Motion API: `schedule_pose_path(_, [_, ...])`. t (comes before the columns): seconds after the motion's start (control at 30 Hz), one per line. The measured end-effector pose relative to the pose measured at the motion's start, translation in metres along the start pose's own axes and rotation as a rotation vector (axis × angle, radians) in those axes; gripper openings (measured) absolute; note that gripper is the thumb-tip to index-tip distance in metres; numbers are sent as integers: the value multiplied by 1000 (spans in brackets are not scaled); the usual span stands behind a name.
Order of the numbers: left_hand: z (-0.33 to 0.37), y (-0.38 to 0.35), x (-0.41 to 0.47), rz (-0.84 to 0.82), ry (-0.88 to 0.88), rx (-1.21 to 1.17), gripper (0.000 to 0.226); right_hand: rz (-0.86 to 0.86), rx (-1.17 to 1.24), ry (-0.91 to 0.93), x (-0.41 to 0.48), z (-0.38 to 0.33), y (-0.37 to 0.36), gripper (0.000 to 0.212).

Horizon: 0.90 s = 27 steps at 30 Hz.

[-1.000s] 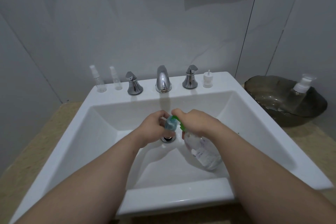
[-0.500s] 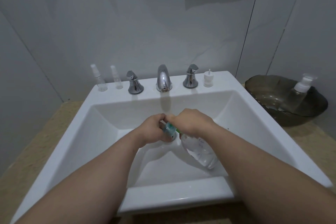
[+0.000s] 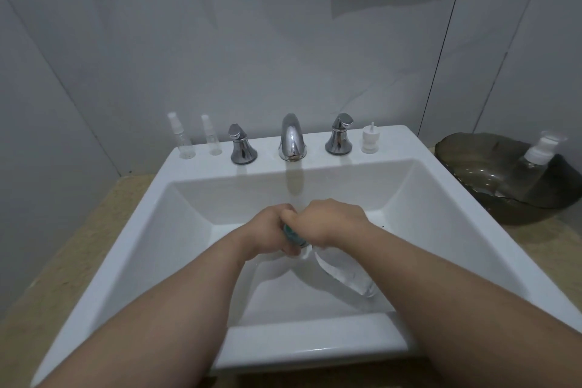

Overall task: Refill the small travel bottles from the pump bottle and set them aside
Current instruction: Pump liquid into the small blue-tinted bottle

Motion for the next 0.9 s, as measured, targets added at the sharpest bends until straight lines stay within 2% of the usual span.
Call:
schedule_pose_path(0.27, [-11,1,-1,-45,56,17,48,3,-80,33,-2,-10,-5,51])
schedule_pose_path(0.53, [-21,-11,-6,-173,108,-114,52,5,-170,55,-2,-12,-9,49])
schedule_pose_path(0.7, [-17,-20,-13,-224,97,-240,53,-117,-81,46,2,-2,-7,60])
schedule_pose_path(0.8, [-15,-26,-18,-240,100,-320,57,-248,49,80,4,3,-10,57])
schedule_pose_path(0.9, [-10,-28,-19,-199,93,-303,46,-323,148,75,2,11,-10,47])
Point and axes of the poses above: each hand's wrist, its own x-axis towards the middle knuckle, its own y-axis out of the back of the hand, z = x × y, the point moved 9 cm from there along x, towards the middle knuckle, and after that the axes turned 8 degrees about -z, right-handed, at the moved point
